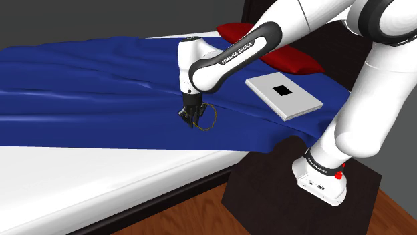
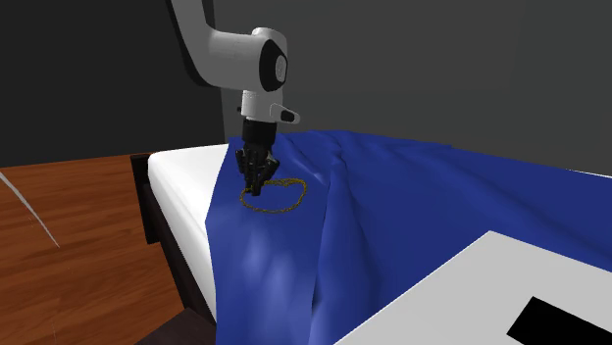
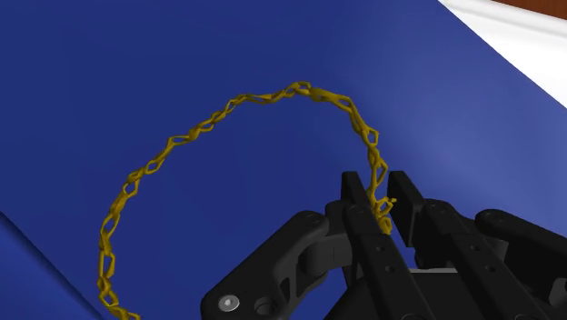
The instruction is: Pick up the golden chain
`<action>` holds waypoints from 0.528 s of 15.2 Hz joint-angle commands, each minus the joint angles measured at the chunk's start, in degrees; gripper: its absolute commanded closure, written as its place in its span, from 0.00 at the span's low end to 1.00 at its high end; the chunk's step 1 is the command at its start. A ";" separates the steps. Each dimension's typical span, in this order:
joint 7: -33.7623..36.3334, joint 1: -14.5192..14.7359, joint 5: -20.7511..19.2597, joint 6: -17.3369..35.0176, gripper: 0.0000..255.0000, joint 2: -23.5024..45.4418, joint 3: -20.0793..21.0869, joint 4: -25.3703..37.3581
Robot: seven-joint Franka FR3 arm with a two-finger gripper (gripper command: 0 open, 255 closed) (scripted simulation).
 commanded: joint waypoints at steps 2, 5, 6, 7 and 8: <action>-0.11 -0.17 0.43 -2.04 1.00 -1.28 0.12 0.81; -0.22 -0.33 0.89 -4.16 1.00 -2.65 0.23 1.64; -0.25 -0.38 1.03 -4.87 1.00 -3.09 0.26 1.93; -0.28 -0.43 1.17 -5.59 1.00 -3.52 0.29 2.25; -0.30 -0.48 1.30 -6.30 1.00 -3.93 0.31 2.57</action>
